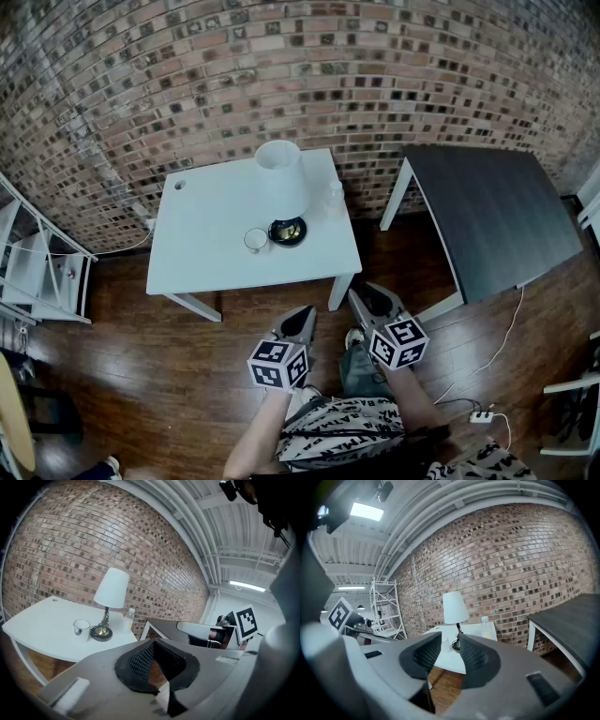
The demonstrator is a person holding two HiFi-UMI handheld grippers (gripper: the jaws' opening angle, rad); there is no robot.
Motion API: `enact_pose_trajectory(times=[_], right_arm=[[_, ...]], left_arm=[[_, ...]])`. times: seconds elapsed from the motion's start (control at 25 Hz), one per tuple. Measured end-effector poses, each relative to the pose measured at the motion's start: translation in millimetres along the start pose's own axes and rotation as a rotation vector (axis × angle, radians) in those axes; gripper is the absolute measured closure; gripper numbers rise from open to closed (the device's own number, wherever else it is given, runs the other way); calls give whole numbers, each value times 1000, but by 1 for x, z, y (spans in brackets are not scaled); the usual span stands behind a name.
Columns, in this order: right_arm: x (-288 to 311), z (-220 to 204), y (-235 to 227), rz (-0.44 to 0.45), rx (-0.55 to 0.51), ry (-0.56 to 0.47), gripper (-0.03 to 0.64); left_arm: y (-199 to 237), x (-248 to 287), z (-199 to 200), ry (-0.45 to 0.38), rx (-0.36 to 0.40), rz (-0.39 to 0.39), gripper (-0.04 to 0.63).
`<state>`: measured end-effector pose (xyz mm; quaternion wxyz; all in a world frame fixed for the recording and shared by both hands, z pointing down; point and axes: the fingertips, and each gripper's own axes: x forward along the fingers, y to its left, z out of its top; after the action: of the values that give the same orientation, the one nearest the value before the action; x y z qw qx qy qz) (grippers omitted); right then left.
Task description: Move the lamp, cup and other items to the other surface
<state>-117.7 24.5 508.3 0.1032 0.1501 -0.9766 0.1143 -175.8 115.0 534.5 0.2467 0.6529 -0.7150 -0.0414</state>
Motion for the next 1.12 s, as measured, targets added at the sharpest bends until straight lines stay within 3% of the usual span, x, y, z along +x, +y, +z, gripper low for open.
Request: enact_pose_trajectory(times=[0.28, 0.4, 0.76, 1.12], right_arm=[[60, 5, -42, -36, -42, 33, 335], [96, 12, -70, -38, -70, 54, 298], [205, 27, -150, -31, -132, 114, 299], [287, 16, -183, 12, -195, 190, 304]], left_arm=[[23, 43, 21, -5, 16, 15, 592], [32, 69, 34, -8, 24, 26, 592], [54, 142, 58, 22, 48, 65, 592], [75, 199, 66, 36, 22, 113, 592]])
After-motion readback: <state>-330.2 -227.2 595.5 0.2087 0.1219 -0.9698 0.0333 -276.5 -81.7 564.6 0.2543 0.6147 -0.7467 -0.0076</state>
